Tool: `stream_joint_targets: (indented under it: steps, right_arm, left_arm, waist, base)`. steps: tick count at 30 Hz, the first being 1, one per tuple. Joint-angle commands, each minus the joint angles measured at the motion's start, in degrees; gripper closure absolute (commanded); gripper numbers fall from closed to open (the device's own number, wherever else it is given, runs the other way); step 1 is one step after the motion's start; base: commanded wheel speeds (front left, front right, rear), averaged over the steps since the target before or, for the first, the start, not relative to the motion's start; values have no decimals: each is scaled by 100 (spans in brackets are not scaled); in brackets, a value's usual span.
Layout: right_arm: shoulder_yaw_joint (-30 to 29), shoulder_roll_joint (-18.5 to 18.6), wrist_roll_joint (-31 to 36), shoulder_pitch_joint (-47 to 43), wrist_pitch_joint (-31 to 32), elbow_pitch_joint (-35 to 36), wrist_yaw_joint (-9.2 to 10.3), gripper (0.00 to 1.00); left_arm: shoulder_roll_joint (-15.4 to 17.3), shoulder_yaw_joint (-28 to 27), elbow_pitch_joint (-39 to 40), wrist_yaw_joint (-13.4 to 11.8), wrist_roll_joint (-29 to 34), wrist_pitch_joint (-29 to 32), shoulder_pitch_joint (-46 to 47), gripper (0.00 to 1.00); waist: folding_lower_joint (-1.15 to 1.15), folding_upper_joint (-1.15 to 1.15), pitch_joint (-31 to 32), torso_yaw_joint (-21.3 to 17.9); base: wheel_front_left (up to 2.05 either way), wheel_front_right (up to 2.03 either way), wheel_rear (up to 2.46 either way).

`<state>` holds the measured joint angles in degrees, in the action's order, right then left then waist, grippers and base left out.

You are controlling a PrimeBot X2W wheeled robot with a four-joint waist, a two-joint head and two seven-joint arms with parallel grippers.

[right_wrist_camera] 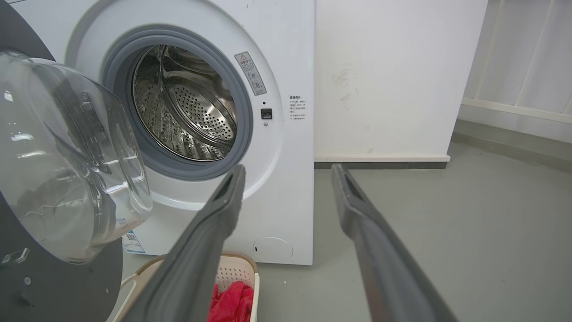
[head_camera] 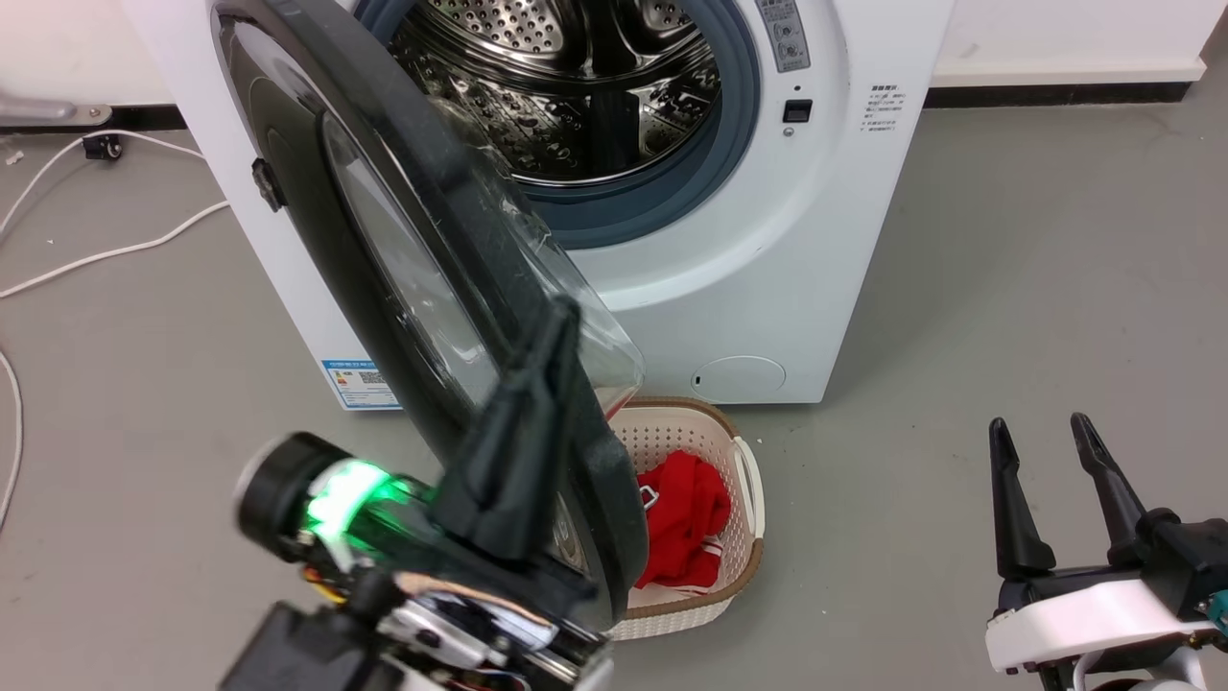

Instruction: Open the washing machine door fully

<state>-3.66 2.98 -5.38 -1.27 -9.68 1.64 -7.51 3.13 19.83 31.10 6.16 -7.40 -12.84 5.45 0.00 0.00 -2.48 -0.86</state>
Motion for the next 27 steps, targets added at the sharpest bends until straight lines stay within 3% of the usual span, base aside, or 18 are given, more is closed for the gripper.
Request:
stream_joint_targets:
  steps: [1, 9, 15, 27]
  right_arm:
    - [-12, -19, -32, -16, 6, -15, 4, 0]
    - [2, -19, -41, -92, 71, -45, 4, 0]
    - [36, -19, -69, -77, 102, -51, 4, 0]
    - [53, -18, -150, 34, 123, -136, 4, 0]
  left_arm:
    - [13, 63, -48, 26, -64, 68, -95, 100]
    - [164, 966, -558, 90, -641, 1025, -562, 100]
    - [303, 1044, -1100, -65, -674, 1670, -756, 100]
    - [145, 1002, -2067, -304, -553, 1424, -201, 100]
  waist:
    - [0, 0, 9, 11]
    - [0, 0, 33, 91]
    - [0, 0, 14, 86]
    - [0, 0, -90, -27]
  base:
    - [0, 0, 0]
    - [0, 0, 0]
    - [0, 0, 0]
    - [0, 0, 0]
